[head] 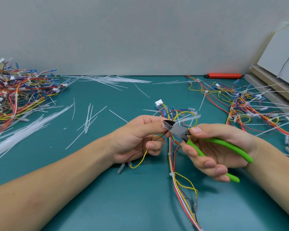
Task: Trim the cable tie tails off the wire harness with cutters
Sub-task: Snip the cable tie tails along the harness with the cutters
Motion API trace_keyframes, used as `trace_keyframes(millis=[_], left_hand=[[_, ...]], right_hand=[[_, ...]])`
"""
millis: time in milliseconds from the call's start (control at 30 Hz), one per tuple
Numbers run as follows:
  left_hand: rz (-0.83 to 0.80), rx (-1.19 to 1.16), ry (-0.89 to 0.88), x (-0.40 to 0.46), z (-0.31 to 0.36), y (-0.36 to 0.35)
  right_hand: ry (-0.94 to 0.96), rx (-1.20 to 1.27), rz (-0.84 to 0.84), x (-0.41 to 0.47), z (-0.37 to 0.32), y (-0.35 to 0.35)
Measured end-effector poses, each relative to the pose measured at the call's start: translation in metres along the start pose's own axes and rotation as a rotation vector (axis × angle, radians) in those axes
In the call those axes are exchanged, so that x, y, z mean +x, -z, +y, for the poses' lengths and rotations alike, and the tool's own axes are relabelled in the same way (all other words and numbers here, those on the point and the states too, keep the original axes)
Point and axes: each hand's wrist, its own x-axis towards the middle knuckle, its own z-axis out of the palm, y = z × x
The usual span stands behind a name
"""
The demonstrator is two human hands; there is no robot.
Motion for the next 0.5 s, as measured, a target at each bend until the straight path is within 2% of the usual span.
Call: trace_keyframes(millis=[67, 500], left_hand=[[-0.010, -0.007, -0.001, 0.0000, -0.0001, 0.0003], [-0.023, -0.038, -0.009, 0.0013, -0.0023, 0.0018]], right_hand=[[0.020, 0.015, -0.038, -0.0029, -0.0007, 0.0011], [0.088, -0.114, -0.029, 0.0031, 0.0030, 0.0031]])
